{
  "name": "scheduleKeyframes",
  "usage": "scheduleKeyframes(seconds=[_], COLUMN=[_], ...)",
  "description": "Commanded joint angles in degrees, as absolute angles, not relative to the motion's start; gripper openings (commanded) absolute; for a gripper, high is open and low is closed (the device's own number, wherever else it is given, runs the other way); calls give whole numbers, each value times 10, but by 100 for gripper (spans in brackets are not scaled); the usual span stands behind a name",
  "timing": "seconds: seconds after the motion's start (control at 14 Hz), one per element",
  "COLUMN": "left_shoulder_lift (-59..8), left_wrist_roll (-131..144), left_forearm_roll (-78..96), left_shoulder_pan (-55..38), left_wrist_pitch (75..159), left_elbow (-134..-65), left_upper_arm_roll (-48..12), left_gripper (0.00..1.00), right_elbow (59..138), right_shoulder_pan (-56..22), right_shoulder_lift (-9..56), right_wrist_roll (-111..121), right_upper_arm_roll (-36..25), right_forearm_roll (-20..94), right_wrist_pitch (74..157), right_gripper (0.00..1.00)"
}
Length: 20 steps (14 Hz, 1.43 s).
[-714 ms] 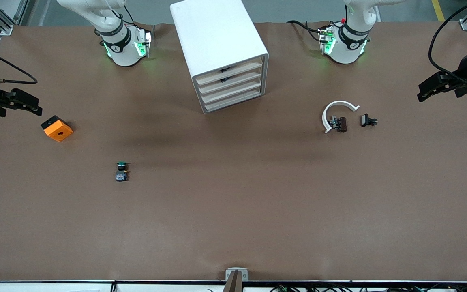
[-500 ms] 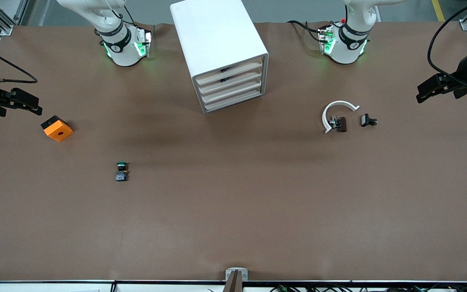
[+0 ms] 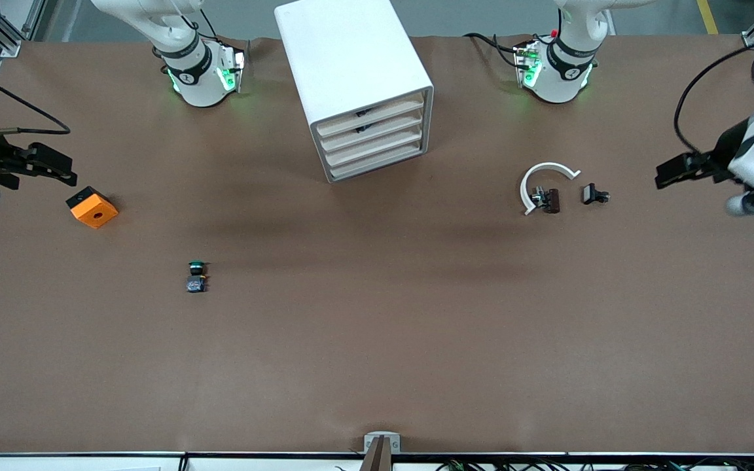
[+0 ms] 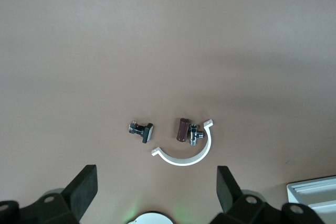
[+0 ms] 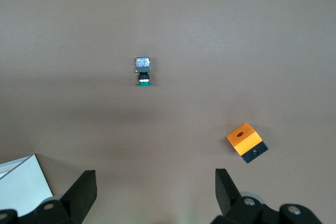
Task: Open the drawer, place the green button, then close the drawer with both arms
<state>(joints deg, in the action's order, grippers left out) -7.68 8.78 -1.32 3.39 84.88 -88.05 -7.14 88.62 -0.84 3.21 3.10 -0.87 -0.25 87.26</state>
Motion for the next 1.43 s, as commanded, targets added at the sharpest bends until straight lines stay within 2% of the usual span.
scheduleKeyframes(seconds=[0.0, 0.14, 0.29, 0.5, 0.86, 1.36], left_shoulder_lift=[-125, -163, -211, -272, -354, -428], left_wrist_roll=[116, 218, 352, 507, 730, 1052], left_forearm_roll=[-25, -11, 16, 66, 147, 267], left_shoulder_pan=[12, 4, -14, -53, -110, -165], left_wrist_pitch=[839, 841, 846, 860, 866, 878], left_elbow=[-873, -868, -867, -860, -839, -825], left_upper_arm_roll=[-75, -80, -84, -86, -86, -85], left_gripper=[100, 100, 100, 100, 100, 100], right_elbow=[1008, 1084, 1127, 1177, 1166, 1090], right_shoulder_pan=[-10, -10, -20, -44, -55, -56], right_shoulder_lift=[21, 22, 30, 81, 168, 268], right_wrist_roll=[23, 23, 23, -15, -21, -21], right_upper_arm_roll=[-9, -9, -9, -9, -10, -10], right_forearm_roll=[15, 24, 26, 27, 25, 20], right_wrist_pitch=[979, 1075, 1152, 1273, 1349, 1358], right_gripper=[100, 100, 100, 100, 100, 100])
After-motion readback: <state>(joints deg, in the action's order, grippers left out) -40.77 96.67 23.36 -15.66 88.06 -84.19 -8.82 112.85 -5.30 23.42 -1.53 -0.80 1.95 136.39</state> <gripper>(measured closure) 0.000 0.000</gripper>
